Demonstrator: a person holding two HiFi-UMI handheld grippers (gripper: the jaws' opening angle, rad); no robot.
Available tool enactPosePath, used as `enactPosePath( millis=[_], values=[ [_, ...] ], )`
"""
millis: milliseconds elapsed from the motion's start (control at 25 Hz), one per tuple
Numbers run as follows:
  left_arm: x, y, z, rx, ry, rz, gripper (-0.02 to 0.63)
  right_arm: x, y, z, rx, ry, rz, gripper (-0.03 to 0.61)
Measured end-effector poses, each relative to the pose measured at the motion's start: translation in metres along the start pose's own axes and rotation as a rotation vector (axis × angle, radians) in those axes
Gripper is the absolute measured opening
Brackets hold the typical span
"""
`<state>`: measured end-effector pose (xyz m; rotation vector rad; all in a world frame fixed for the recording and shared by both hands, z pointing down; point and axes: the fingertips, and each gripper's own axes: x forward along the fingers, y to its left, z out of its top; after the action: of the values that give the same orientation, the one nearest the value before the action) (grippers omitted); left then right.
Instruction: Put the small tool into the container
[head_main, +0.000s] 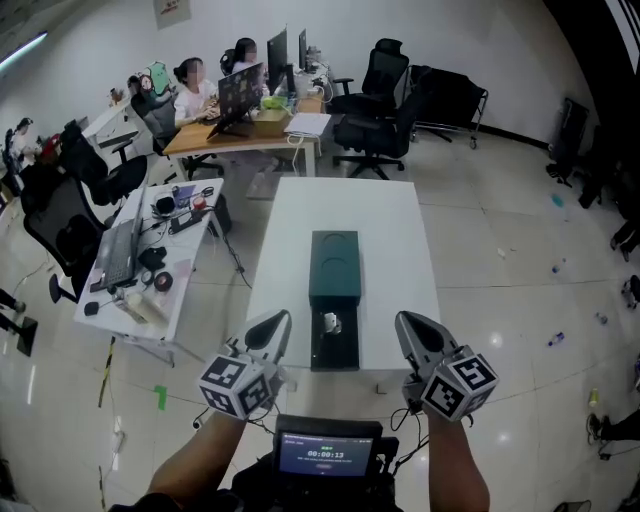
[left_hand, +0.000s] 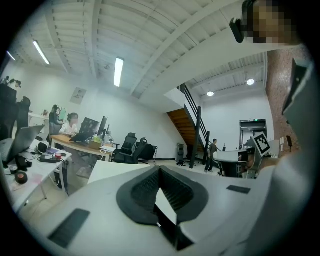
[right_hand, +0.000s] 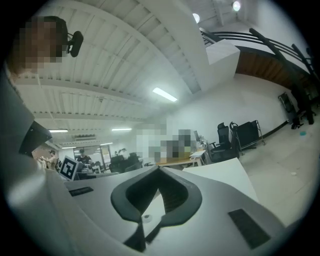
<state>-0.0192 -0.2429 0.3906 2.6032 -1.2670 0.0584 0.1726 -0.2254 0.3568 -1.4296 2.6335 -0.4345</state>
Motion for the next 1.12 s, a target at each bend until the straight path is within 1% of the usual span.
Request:
enactPosePath(
  millis=[120, 280, 400, 440, 520, 600, 680, 760, 880, 960, 1040, 1120],
  values=[
    [-0.003, -0.027, -0.001, 0.014, 0.007, 0.0, 0.023, -0.024, -0.006, 0.009, -0.059, -0.003, 0.041, 0.006],
    [-0.013, -0.065, -0.002, 0.028, 0.001, 0.039, 0.023, -0.057, -0.012, 0.013, -0.108, -0.015, 0.125, 0.006],
    [-0.023, -0.098, -0.001, 0.016, -0.001, 0.028, 0.023, -0.087, -0.017, 0.021, -0.097, -0.041, 0.121, 0.006],
    [-0.029, -0.108, -0.001, 0.016, -0.001, 0.016, 0.023, -0.096, -0.014, 0.023, -0.09, -0.048, 0.12, 0.006],
    [-0.048, -0.126, 0.001, 0.04, -0.005, -0.002, 0.023, -0.117, 0.001, 0.024, -0.1, -0.052, 0.122, 0.006],
    [-0.072, -0.141, 0.004, 0.065, -0.02, -0.008, 0.023, -0.141, 0.022, 0.025, -0.12, -0.05, 0.119, 0.006],
    [-0.104, -0.154, 0.01, 0.064, -0.046, -0.022, 0.023, -0.164, 0.049, 0.027, -0.125, -0.057, 0.111, 0.006],
    [-0.142, -0.168, 0.013, 0.066, -0.065, -0.043, 0.023, -0.186, 0.082, 0.026, -0.13, -0.066, 0.097, 0.006],
    [-0.211, -0.182, 0.009, 0.093, -0.082, -0.061, 0.023, -0.218, 0.141, 0.015, -0.126, -0.082, 0.069, 0.006],
    [-0.258, -0.186, 0.001, 0.098, -0.103, -0.061, 0.023, -0.24, 0.181, 0.001, -0.121, -0.087, 0.054, 0.006],
    [-0.3, -0.187, -0.013, 0.098, -0.124, -0.042, 0.023, -0.264, 0.216, -0.013, -0.134, -0.085, 0.026, 0.006],
    [-0.335, -0.191, -0.03, 0.088, -0.117, -0.024, 0.023, -0.292, 0.247, -0.025, -0.133, -0.089, -0.005, 0.006]
  ],
)
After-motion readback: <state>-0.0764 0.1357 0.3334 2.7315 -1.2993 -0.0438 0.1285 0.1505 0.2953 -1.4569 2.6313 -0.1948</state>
